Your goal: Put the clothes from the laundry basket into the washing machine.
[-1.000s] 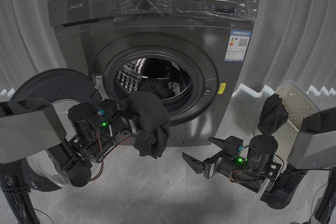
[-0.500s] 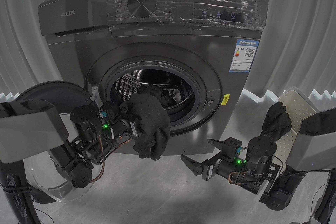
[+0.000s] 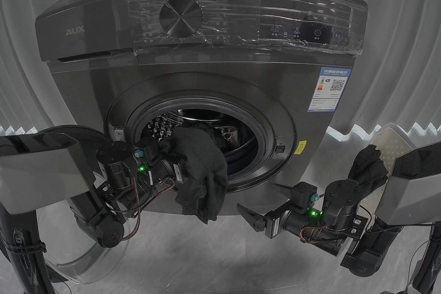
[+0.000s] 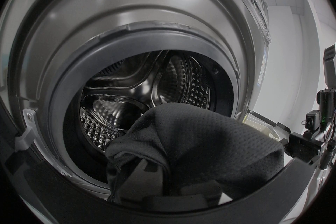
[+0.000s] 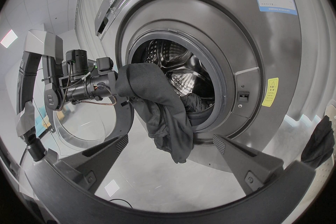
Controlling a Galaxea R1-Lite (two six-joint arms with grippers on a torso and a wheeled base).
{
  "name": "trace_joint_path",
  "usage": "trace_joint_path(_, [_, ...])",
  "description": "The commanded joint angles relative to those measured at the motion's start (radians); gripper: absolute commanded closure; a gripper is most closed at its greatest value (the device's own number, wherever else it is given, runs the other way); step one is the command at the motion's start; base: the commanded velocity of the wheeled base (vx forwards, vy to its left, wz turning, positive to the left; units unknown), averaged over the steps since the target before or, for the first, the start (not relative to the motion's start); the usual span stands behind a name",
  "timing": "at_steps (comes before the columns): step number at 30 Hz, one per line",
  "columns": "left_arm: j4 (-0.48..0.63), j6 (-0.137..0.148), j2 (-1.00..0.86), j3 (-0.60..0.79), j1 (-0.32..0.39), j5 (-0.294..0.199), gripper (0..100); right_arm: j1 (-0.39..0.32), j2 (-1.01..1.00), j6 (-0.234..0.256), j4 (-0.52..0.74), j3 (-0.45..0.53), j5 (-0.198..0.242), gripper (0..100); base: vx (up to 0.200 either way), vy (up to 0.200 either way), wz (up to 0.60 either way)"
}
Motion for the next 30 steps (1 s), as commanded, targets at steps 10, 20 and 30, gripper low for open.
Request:
trace_joint_path(10, [0.006,0.05,0.247,-0.337,0.011,0.041,100,0.02,0.003,0.003,-0.001,0.005,-0.001,0,0.0,0.0,0.0])
trace_joint_path(20, [0.195,0.03,0.46,-0.762,0.04,0.075,100,0.026,0.003,0.001,-0.004,0.019,-0.001,0,0.0,0.0,0.0])
trace_joint_path(30, [0.397,-0.019,0.578,-1.111,0.04,0.143,100,0.032,0.014,0.003,-0.006,0.022,-0.001,0,0.0,0.0,0.0])
